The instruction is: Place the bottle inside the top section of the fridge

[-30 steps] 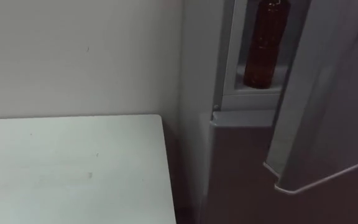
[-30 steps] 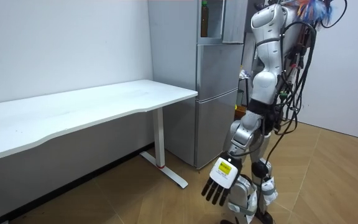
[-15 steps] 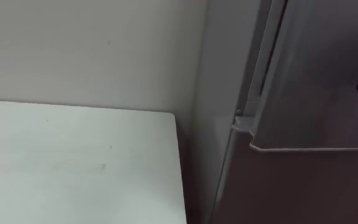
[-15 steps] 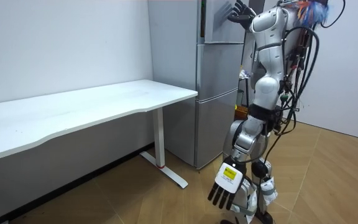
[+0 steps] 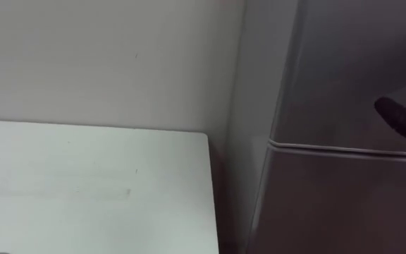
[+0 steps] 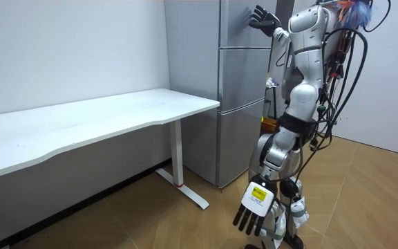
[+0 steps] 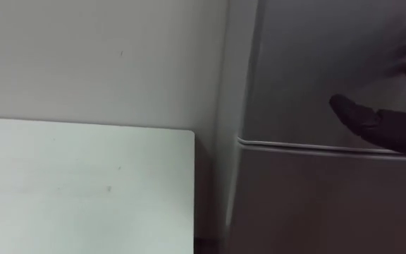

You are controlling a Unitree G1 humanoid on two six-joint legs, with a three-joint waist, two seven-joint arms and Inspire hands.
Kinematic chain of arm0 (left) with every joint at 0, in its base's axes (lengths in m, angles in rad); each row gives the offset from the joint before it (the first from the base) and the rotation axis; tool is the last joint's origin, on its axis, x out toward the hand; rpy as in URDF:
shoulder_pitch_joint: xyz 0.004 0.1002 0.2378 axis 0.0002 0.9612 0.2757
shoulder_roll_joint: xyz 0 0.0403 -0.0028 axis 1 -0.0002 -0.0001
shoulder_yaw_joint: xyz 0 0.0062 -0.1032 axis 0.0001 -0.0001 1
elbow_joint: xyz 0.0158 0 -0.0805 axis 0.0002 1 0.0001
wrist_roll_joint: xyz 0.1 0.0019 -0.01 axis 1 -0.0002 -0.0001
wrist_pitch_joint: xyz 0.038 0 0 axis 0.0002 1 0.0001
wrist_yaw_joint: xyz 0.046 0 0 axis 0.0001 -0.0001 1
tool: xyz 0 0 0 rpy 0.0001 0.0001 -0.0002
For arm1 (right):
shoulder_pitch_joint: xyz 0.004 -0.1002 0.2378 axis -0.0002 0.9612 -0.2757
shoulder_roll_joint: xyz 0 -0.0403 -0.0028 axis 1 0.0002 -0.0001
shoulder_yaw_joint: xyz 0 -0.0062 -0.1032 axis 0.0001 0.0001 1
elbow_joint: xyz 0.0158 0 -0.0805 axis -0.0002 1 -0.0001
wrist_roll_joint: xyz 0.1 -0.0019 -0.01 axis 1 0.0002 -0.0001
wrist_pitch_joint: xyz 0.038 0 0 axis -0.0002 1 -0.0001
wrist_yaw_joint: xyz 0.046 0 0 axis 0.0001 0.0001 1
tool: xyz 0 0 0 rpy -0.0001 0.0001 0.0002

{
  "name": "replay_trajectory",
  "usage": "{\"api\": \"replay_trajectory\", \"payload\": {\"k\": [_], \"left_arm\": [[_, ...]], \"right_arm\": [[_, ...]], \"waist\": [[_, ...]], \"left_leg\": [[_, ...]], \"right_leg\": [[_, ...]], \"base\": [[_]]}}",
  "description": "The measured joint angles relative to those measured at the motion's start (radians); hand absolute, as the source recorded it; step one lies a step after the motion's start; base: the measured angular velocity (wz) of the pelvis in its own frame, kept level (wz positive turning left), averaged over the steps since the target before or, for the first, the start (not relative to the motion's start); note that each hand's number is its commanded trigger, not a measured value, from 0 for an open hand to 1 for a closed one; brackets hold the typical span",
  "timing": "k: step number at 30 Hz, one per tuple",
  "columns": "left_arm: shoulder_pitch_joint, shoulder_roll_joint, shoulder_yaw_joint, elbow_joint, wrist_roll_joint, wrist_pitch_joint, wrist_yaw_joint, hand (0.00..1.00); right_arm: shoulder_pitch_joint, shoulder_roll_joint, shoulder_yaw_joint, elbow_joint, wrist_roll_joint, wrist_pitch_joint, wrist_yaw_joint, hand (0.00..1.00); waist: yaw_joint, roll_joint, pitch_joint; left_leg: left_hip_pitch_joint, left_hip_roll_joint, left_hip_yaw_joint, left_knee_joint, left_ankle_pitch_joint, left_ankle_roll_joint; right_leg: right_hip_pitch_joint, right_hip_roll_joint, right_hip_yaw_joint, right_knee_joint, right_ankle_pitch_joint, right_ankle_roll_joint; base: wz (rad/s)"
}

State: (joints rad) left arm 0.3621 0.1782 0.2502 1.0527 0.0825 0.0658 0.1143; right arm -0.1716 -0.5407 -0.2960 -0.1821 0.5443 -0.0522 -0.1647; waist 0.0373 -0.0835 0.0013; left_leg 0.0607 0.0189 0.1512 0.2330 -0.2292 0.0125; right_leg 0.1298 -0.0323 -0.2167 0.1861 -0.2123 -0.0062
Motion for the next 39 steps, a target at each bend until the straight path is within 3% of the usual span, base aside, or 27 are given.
{"api": "replay_trajectory", "payload": {"k": [2,11,20,23,30,39], "left_arm": [[0.0,0.0,0.0,0.0,0.0,0.001,-0.001,0.0],[-0.006,0.002,0.0,-0.003,0.01,0.024,-0.01,0.0],[-0.019,0.027,-0.058,-0.013,0.02,0.03,-0.011,0.0],[-0.019,0.028,-0.067,-0.037,0.039,0.035,-0.01,0.0],[-0.017,0.031,-0.104,-0.065,0.046,0.067,-0.02,0.0],[-0.012,0.031,-0.129,-0.085,0.067,0.098,-0.029,0.0]], "right_arm": [[-0.002,0.0,0.0,0.007,0.0,0.0,0.002,0.0],[-0.008,0.0,0.004,0.031,-0.003,-0.005,-0.012,0.0],[-0.088,0.0,0.083,0.166,-0.001,-0.06,-0.04,0.0],[-0.094,0.001,0.087,0.213,-0.042,-0.08,-0.034,0.0],[-0.165,0.046,0.094,0.32,-0.152,-0.092,-0.054,0.0],[-0.194,0.047,0.086,0.408,-0.158,-0.092,-0.109,0.0]], "waist": [[0.0,-0.005,0.0032],[0.003,-0.007,0.0038],[0.007,-0.007,0.0036],[0.025,-0.005,0.0009],[0.027,-0.006,0.0005],[0.034,-0.006,-0.0029]], "left_leg": [[-0.001,-0.005,-0.001,0.003,0.0,0.0],[-0.009,-0.01,-0.014,0.011,0.002,0.003],[-0.015,-0.004,-0.011,0.03,0.005,0.006],[-0.027,0.002,-0.014,0.043,0.005,0.007],[-0.04,0.0,-0.037,0.047,0.025,0.01],[-0.064,-0.015,-0.088,0.059,0.048,0.014]], "right_leg": [[0.001,0.0,-0.001,-0.001,0.0,0.0],[0.0,-0.002,-0.007,-0.008,-0.001,0.0],[-0.002,-0.002,-0.011,0.0,0.006,-0.002],[-0.008,-0.003,-0.017,0.001,0.009,0.001],[-0.01,-0.01,-0.041,0.002,0.019,0.006],[-0.007,-0.022,-0.093,0.003,0.028,0.006]], "base": [[0.03],[0.04],[0.0],[0.02],[0.1],[0.17]]}}
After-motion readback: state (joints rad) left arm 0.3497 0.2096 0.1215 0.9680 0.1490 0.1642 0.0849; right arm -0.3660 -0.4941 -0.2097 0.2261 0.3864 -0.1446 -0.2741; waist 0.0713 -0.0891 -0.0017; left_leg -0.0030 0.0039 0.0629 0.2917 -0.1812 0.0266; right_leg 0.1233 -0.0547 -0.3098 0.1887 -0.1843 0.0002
